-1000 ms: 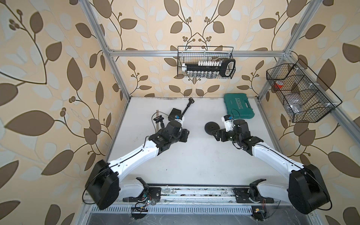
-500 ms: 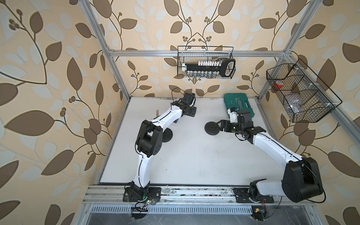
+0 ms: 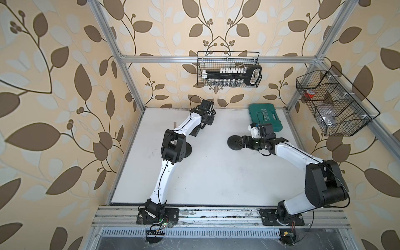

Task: Assemble a microphone stand
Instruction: Pick up the microphone stand pole from the center of the board.

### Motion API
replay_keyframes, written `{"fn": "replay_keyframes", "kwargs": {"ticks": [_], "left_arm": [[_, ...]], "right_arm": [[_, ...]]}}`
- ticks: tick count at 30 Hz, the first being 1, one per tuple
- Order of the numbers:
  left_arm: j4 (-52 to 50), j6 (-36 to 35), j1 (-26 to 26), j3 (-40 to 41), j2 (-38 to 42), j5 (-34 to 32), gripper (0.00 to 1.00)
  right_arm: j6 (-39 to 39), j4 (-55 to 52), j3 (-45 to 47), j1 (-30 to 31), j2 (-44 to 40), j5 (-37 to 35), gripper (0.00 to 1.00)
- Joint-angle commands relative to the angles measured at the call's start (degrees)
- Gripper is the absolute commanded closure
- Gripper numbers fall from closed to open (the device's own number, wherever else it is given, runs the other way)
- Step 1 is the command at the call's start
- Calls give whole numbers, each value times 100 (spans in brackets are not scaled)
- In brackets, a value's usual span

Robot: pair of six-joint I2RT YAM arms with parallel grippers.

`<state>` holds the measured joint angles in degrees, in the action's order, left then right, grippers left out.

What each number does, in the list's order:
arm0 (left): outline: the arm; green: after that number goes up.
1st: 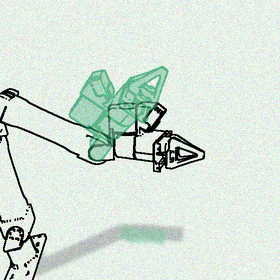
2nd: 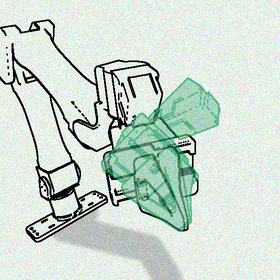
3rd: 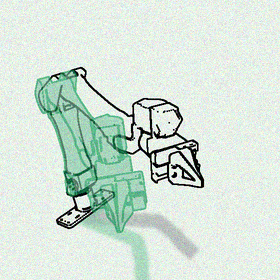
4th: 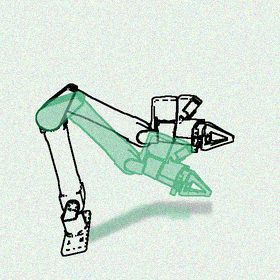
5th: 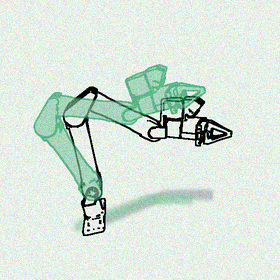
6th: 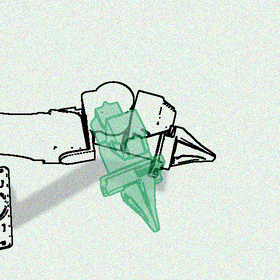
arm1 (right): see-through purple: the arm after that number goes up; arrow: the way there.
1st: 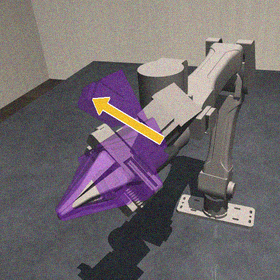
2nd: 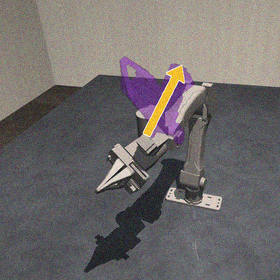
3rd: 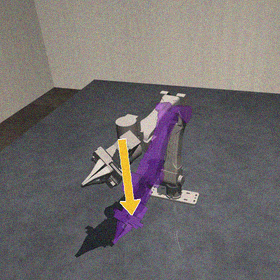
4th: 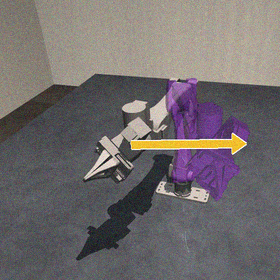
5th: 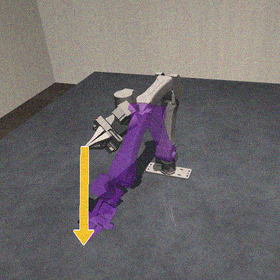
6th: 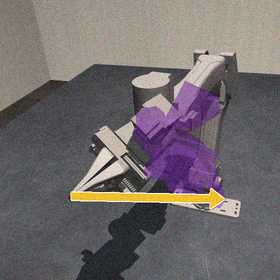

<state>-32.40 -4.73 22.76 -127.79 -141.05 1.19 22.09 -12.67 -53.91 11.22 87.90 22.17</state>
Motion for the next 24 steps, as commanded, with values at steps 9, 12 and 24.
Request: {"fn": "replay_keyframes", "kwargs": {"ticks": [9,12,24], "left_arm": [[309,-555,-62,-699,-684,-583,53],[372,-653,-75,-695,-705,-720,48],[549,-660,-171,-563,-688,-431,50]], "right_arm": [[-296,-187,133,13,-153,-45,21],[-357,-254,145,12,-243,-111,21],[-398,-345,28,15,-342,-267,21]]}}
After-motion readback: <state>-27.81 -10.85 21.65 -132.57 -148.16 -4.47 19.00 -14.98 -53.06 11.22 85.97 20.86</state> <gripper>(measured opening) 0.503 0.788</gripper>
